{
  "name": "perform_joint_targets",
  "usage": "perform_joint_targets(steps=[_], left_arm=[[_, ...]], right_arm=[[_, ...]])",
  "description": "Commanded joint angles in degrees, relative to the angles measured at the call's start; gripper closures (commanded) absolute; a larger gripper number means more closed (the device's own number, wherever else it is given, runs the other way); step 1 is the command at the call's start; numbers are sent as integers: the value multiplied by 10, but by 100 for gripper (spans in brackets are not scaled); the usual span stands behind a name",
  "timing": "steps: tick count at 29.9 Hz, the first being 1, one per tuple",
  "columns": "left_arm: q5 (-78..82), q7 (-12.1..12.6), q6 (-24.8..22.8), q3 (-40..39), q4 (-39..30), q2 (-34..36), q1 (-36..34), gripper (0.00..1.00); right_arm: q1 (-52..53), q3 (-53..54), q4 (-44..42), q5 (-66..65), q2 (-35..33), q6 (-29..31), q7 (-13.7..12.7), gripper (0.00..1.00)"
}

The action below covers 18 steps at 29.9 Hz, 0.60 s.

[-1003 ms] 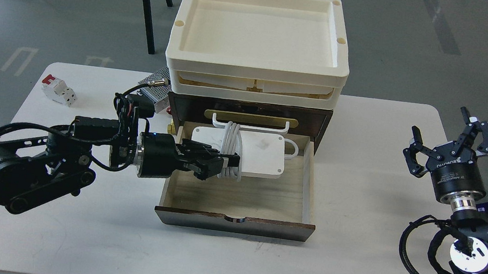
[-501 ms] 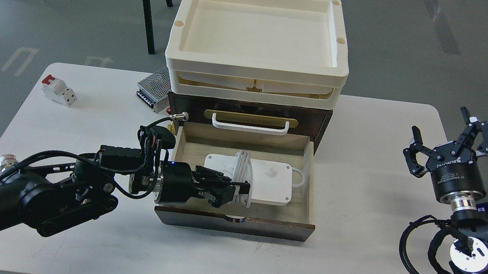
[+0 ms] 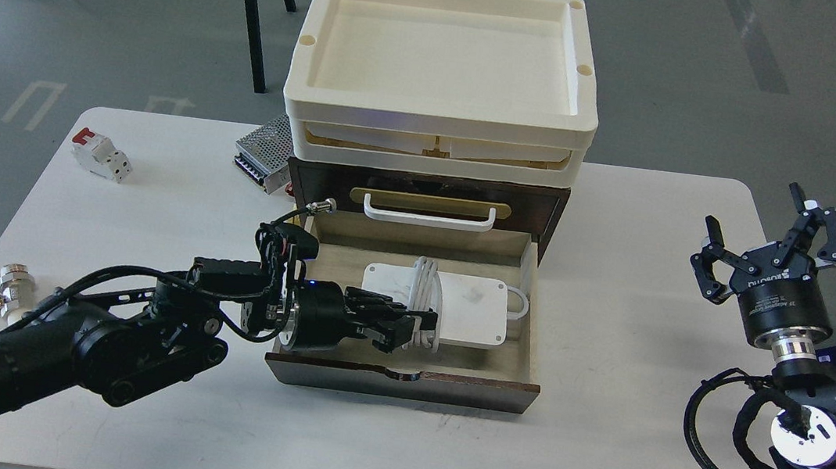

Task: Put charging cable into cabinet
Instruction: 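Lower the cable into the drawer with the left gripper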

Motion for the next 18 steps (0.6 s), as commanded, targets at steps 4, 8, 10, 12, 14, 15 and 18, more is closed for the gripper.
perform_joint_targets(steps=[4, 8, 10, 12, 14, 15, 18], left_arm=[[-4, 0, 2, -1, 2, -1, 1, 68], [-4, 0, 2, -1, 0, -1, 1, 46], [-5, 0, 2, -2, 0, -1, 1, 42], [-5, 0, 2, -2, -3, 0, 1, 36], [-5, 0, 2, -2, -6, 3, -1, 28], [-5, 0, 2, -2, -7, 5, -1, 27], [-5, 0, 2, -3, -11, 10, -3, 22]], right_arm=[[0, 0, 0, 0, 0, 0, 0, 0], [0, 0, 0, 0, 0, 0, 0, 0], [0, 0, 0, 0, 0, 0, 0, 0], [0, 0, 0, 0, 0, 0, 0, 0], [0, 0, 0, 0, 0, 0, 0, 0], [0, 1, 0, 0, 0, 0, 0, 1], [0, 1, 0, 0, 0, 0, 0, 1]])
